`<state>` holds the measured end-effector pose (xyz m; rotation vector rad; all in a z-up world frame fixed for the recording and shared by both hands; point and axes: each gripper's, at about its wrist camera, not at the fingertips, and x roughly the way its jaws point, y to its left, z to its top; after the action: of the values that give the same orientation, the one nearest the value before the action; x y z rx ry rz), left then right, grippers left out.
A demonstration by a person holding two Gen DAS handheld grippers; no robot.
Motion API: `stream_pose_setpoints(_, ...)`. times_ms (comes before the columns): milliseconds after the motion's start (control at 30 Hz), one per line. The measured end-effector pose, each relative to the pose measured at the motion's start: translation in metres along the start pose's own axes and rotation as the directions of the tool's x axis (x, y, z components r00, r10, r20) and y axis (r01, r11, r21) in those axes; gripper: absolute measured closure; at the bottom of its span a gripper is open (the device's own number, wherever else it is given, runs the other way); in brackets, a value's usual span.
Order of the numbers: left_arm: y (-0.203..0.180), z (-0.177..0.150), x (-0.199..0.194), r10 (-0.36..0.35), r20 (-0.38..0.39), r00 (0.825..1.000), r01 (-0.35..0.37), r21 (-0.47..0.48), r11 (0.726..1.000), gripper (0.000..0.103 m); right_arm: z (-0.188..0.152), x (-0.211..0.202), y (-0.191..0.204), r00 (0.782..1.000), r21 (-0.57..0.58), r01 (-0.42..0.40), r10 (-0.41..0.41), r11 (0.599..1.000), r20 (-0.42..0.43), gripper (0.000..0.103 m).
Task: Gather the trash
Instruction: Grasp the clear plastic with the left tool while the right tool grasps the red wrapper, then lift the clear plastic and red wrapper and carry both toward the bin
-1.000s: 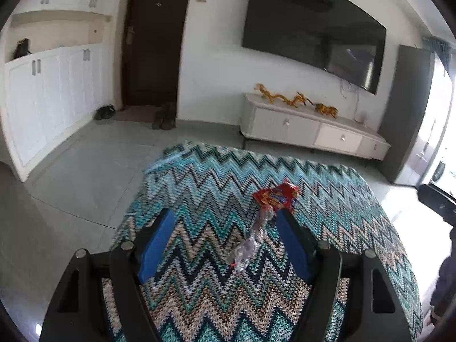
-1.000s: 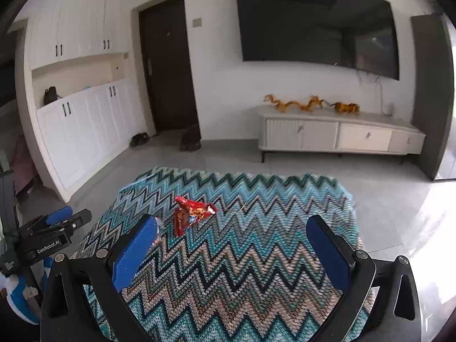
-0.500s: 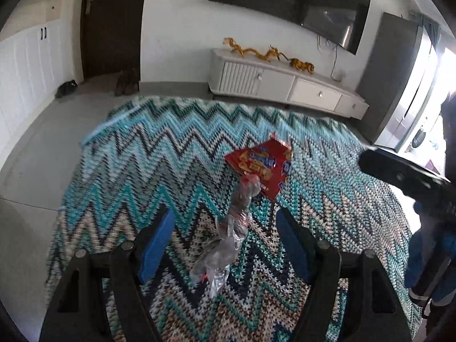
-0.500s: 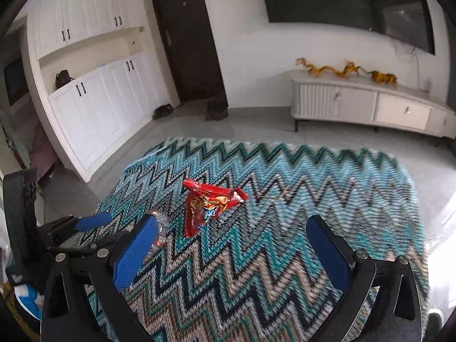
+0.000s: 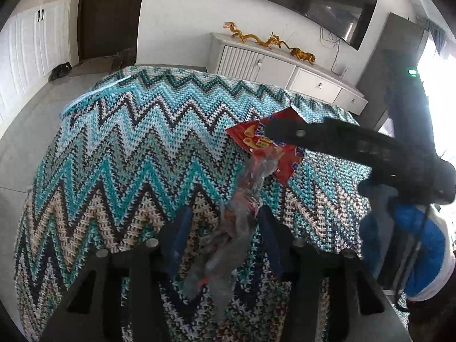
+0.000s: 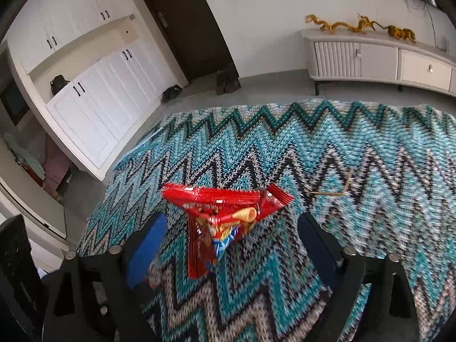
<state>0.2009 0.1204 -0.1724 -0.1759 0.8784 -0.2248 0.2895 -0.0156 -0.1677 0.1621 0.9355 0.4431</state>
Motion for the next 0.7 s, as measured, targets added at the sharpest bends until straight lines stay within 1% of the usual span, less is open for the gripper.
stream_pose_setpoints(33,0.001,0.0,-0.001,-0.003,0.001,1.0,0.003,-0.003,1.0,0.061,0.0,0.003,0.0,1.0,0.004,-0.002,0.002,1.0,-0.003,0.018)
stream_pose_setpoints(67,0.002,0.0,0.0,-0.006,0.0,1.0,0.006,-0.007,1.0,0.065,0.001,0.007,-0.001,1.0,0.008,-0.003,0.003,1.0,-0.006,0.02)
stream_pose_setpoints(100,0.003,-0.001,-0.001,-0.009,-0.001,1.0,0.009,-0.011,1.0,0.069,0.002,0.01,-0.004,1.0,0.01,-0.002,0.002,1.0,-0.007,0.026)
stream_pose_setpoints(133,0.003,0.0,-0.001,-0.01,-0.002,1.0,0.01,-0.014,1.0,0.071,0.002,0.012,-0.005,1.0,0.014,-0.001,0.001,1.0,-0.006,0.037)
stream_pose_setpoints(167,0.004,0.0,0.0,-0.013,-0.002,1.0,0.013,-0.015,1.0,0.075,0.003,0.015,-0.007,1.0,0.017,-0.002,0.002,1.0,-0.005,0.044)
stream_pose_setpoints(200,0.004,-0.001,0.0,-0.015,-0.001,1.0,0.015,-0.015,1.0,0.079,0.002,0.015,-0.009,1.0,0.021,-0.007,0.007,1.0,-0.005,0.058)
stream_pose_setpoints(233,0.004,-0.002,0.0,-0.015,-0.001,1.0,0.015,-0.014,1.0,0.08,0.001,0.016,-0.012,1.0,0.026,-0.012,0.012,1.0,-0.005,0.07)
stream_pose_setpoints(267,0.004,-0.003,-0.001,-0.015,0.0,1.0,0.015,-0.011,1.0,0.082,0.002,0.017,-0.014,1.0,0.029,-0.014,0.014,0.999,-0.004,0.074)
stream_pose_setpoints(333,0.002,-0.005,-0.003,-0.013,0.001,1.0,0.013,-0.003,1.0,0.083,0.0,0.012,-0.02,1.0,0.033,-0.023,0.023,0.999,0.003,0.082)
stream_pose_setpoints(433,-0.001,-0.005,-0.004,-0.004,0.008,1.0,0.004,0.005,1.0,0.084,-0.004,-0.003,-0.025,0.999,0.026,-0.026,0.025,0.999,0.023,0.086)
stream_pose_setpoints(467,-0.002,-0.006,-0.006,0.008,0.015,1.0,-0.008,0.006,1.0,0.084,-0.003,-0.008,-0.023,0.999,0.026,-0.028,0.027,0.999,0.027,0.087)
stream_pose_setpoints(500,-0.006,-0.005,-0.007,0.019,0.021,1.0,-0.019,0.006,1.0,0.084,-0.006,-0.018,-0.024,0.999,0.022,-0.028,0.027,0.999,0.037,0.089)
stream_pose_setpoints(567,-0.01,-0.005,-0.015,0.053,0.039,0.998,-0.053,0.009,0.999,0.085,-0.012,-0.037,-0.024,0.998,0.013,-0.021,0.021,1.0,0.053,0.089)
stream_pose_setpoints(700,-0.019,-0.008,-0.038,0.065,0.074,0.995,-0.066,0.01,0.998,0.086,-0.032,-0.088,-0.026,0.996,-0.002,0.007,-0.006,1.0,0.092,0.089)
